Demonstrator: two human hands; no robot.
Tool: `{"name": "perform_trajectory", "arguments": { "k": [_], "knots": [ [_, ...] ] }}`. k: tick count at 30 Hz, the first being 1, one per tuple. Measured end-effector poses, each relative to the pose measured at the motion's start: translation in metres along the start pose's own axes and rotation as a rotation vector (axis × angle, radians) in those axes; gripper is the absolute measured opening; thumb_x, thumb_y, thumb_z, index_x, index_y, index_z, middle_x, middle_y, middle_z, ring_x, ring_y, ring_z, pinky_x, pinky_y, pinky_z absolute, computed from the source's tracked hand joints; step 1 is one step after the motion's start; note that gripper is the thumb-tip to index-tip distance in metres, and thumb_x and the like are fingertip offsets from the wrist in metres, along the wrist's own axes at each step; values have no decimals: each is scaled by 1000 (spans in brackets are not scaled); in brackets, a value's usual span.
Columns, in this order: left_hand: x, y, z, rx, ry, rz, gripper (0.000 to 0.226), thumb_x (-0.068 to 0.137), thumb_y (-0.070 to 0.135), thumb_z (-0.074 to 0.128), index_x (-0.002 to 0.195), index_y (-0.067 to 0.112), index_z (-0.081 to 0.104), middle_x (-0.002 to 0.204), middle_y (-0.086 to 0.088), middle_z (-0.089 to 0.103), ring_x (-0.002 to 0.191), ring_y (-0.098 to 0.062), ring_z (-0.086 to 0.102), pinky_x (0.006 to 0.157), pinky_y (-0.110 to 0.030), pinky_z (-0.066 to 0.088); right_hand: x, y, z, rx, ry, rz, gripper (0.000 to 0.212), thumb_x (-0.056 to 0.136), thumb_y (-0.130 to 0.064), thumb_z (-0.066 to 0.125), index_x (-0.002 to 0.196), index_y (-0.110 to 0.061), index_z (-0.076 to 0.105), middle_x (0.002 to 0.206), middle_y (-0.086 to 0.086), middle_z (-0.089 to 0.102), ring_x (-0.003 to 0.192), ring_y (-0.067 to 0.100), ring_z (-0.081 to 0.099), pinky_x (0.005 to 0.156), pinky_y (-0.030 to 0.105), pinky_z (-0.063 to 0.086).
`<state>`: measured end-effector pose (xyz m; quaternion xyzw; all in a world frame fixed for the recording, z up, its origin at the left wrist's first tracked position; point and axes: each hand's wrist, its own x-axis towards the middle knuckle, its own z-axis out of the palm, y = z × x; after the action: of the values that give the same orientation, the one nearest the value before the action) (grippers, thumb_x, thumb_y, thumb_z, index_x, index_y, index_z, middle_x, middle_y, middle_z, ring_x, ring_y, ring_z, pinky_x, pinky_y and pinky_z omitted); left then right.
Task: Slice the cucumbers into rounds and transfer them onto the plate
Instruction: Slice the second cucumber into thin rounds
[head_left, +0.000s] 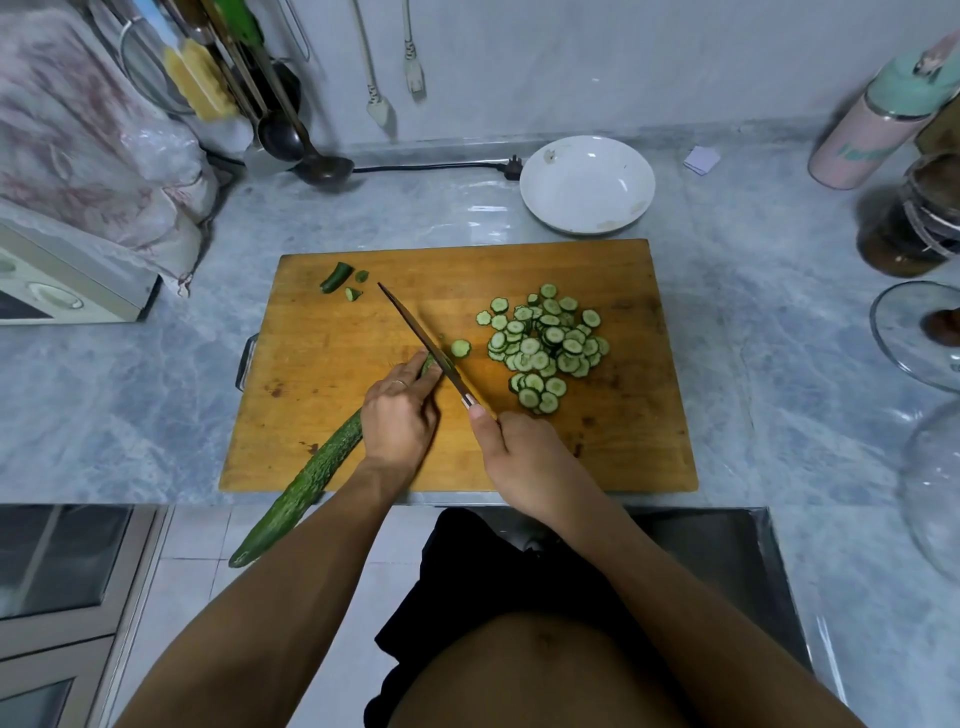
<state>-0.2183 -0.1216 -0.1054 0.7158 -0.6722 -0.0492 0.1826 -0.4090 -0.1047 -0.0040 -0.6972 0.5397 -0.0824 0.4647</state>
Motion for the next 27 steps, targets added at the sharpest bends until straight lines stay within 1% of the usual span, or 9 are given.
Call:
{"name": "perform_trajectory", "arguments": {
  "k": [3,10,13,16,18,21,22,25,27],
  "knots": [
    [-1,0,3,1,-6,-2,43,80,14,44,112,15,73,133,-5,62,117,-28,60,80,-42,55,-5,0,-1,-1,-11,5,56,105,-51,21,67,-17,44,70,3,51,69,21,51,66,31,33],
    [-2,0,4,-13,-4,-18,39,79,13,48,109,15,74,130,-5,64,115,-29,61,82,-43,55,-6,3,5,5,-24,20,55,104,-54,18,68,-19,41,75,4,49,83,25,49,71,33,35],
    [-2,-2,3,-6,-17,-2,43,81,16,44,113,17,73,133,-2,62,118,-27,59,83,-42,55,-4,3,3,20,-29,29,56,104,-54,19,66,-20,40,74,6,48,80,27,50,70,33,34],
    [-2,-1,0,3,-17,8,43,80,15,49,116,18,72,136,0,60,121,-25,58,84,-42,55,-2,2,-1,45,-32,40,56,104,-53,20,66,-19,41,72,5,48,79,26,50,71,33,34],
    [-2,2,-2,3,-1,23,45,77,12,51,116,16,72,135,-3,61,119,-27,59,85,-42,56,1,0,-3,64,-30,64,57,104,-54,21,67,-18,44,75,7,52,77,25,52,70,34,38],
    [-3,6,-5,2,35,41,49,70,7,52,114,13,73,130,-8,63,113,-33,63,83,-45,55,11,-3,-4,89,-34,63,60,104,-52,22,67,-12,47,67,8,52,63,22,52,64,34,40],
    [-3,6,-5,1,43,43,49,69,6,53,113,12,73,128,-10,64,112,-34,64,82,-46,56,15,-3,-2,92,-32,66,60,104,-52,22,67,-11,47,68,9,53,64,23,53,63,34,40],
    [-4,7,-4,-1,40,39,46,68,0,61,111,11,74,127,-11,64,110,-34,65,80,-45,57,27,-1,8,68,-22,93,60,104,-54,20,70,-14,50,83,15,60,84,30,56,70,32,38],
    [-4,7,-5,-3,40,45,46,68,-2,65,111,11,74,127,-11,65,110,-33,65,79,-44,57,32,1,12,58,-23,117,59,103,-57,19,70,-17,48,88,15,59,89,31,54,73,32,37]
  ]
}}
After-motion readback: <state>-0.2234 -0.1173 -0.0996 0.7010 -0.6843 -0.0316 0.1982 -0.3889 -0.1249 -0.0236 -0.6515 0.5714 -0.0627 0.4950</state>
